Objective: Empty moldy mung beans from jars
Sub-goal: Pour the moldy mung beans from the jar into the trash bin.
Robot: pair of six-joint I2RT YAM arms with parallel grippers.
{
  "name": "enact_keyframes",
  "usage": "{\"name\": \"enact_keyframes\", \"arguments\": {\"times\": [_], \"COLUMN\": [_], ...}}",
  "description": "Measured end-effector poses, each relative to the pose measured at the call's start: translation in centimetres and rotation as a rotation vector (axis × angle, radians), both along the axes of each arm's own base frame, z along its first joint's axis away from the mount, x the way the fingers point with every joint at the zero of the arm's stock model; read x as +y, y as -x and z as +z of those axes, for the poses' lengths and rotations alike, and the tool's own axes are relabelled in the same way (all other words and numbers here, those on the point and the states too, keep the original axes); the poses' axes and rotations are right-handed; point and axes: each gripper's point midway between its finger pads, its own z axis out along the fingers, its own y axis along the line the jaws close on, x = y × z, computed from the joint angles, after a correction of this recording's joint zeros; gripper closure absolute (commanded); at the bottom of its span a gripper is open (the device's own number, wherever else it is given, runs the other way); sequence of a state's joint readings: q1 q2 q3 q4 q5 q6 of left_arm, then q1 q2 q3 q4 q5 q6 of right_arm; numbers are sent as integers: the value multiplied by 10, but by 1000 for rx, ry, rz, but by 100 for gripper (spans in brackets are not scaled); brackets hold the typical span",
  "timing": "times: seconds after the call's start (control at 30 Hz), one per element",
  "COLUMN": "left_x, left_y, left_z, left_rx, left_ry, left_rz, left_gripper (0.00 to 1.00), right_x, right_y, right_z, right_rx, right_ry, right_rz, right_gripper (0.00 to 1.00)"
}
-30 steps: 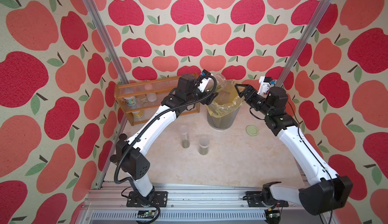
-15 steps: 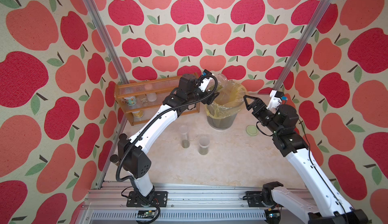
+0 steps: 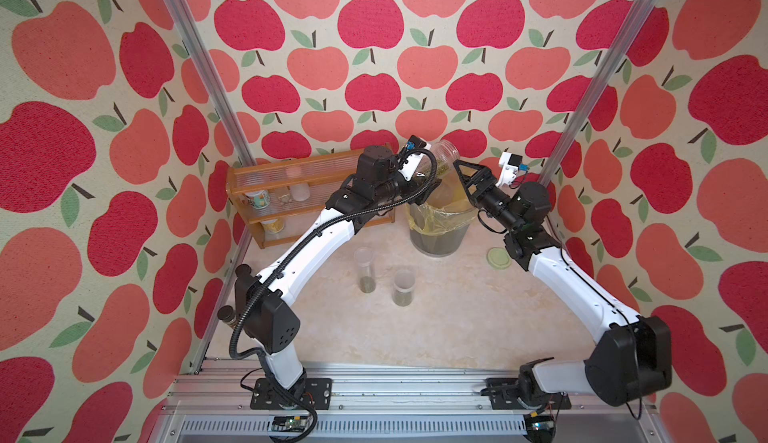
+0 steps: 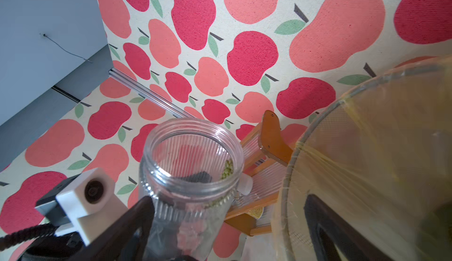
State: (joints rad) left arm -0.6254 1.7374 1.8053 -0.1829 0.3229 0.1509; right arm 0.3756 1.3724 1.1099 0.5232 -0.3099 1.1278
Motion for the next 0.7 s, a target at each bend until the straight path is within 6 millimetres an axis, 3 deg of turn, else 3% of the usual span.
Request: {"name": "enact_keyframes", "arguments": {"times": [0.27,0.57,0.7], "left_x": [-6,-17,-18], "left_y": [6,18,19], "left_z": [0,-18,-20], "left_rx": [-4,-5,-9], "left_ry": [-1,-25,-31], "left_rz": [-38,-132,-138], "left_gripper": [61,60,60], "right_x": [17,29,32], "right_y": [8,-10,-14], "right_z": [18,9,6], "right_rx": [-63,-21,-8], "right_ry": [-45,-57,-60], "right_rz": [49,71,78], "right_gripper": [1,1,15]}}
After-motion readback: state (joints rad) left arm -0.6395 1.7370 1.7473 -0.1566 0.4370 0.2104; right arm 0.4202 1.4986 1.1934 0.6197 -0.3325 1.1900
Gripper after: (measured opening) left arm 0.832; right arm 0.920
